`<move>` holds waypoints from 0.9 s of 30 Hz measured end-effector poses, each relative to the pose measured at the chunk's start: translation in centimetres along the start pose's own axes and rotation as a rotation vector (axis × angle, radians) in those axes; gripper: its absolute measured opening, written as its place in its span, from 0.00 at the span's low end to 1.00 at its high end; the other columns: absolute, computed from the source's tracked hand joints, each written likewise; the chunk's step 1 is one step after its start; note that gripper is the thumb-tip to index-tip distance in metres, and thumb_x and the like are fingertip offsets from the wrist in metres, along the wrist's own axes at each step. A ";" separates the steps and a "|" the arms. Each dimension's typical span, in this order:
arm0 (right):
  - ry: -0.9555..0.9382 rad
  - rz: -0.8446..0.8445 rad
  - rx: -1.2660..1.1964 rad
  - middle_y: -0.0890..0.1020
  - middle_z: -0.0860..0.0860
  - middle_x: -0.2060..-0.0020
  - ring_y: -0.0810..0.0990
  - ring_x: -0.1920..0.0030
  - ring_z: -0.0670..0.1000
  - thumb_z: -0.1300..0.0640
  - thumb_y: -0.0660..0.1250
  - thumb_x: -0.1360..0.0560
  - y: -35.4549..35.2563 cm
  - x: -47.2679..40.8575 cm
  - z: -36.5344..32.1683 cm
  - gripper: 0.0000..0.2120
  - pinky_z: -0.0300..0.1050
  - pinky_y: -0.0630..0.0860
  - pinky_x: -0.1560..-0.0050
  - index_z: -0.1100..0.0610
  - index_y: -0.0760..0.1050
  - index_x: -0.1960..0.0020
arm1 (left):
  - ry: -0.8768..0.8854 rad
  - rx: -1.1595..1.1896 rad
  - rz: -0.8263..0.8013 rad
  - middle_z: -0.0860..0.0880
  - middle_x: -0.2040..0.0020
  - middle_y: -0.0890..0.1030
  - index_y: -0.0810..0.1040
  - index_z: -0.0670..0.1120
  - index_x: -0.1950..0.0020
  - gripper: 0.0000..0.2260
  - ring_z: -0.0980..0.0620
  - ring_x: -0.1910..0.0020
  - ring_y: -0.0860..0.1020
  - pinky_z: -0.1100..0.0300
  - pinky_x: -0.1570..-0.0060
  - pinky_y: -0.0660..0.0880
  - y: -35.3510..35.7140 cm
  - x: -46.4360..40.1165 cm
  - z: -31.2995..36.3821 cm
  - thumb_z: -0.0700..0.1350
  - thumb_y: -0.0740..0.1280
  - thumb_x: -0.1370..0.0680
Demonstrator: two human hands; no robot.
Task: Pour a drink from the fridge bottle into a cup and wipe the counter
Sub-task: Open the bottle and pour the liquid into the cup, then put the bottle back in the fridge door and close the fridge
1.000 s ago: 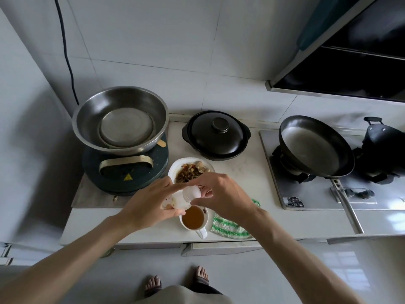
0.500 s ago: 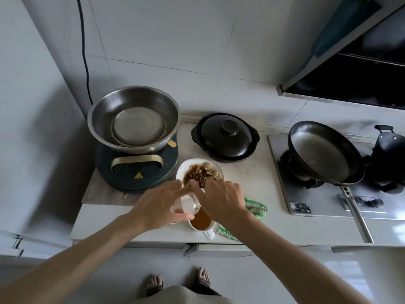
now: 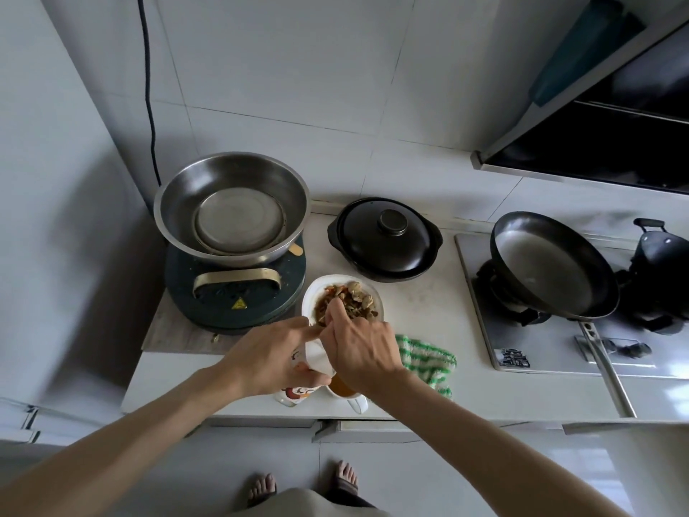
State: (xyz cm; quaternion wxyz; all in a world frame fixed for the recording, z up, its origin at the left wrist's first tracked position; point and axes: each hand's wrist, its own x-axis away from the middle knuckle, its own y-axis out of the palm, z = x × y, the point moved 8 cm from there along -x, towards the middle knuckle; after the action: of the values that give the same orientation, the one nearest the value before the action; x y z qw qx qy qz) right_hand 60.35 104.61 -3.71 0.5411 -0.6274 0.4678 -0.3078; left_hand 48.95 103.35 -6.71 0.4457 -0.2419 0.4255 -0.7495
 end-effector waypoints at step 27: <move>-1.058 -0.571 -0.336 0.78 0.44 0.35 0.79 0.41 0.47 0.37 0.55 0.18 7.3 8.5 -36.1 0.20 0.47 0.78 0.39 0.46 0.70 0.33 | -1.396 -0.186 1.075 0.57 0.46 0.77 0.71 0.58 0.35 0.31 0.57 0.56 0.77 0.73 0.63 0.69 -7.3 45.6 0.2 0.72 0.69 0.31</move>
State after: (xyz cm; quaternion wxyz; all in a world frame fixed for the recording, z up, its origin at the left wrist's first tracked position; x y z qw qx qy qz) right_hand 29.47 82.87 -3.64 0.4899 -0.8717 -0.0079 -0.0103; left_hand 23.59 65.12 -1.15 0.8742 -0.4466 0.1718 -0.0826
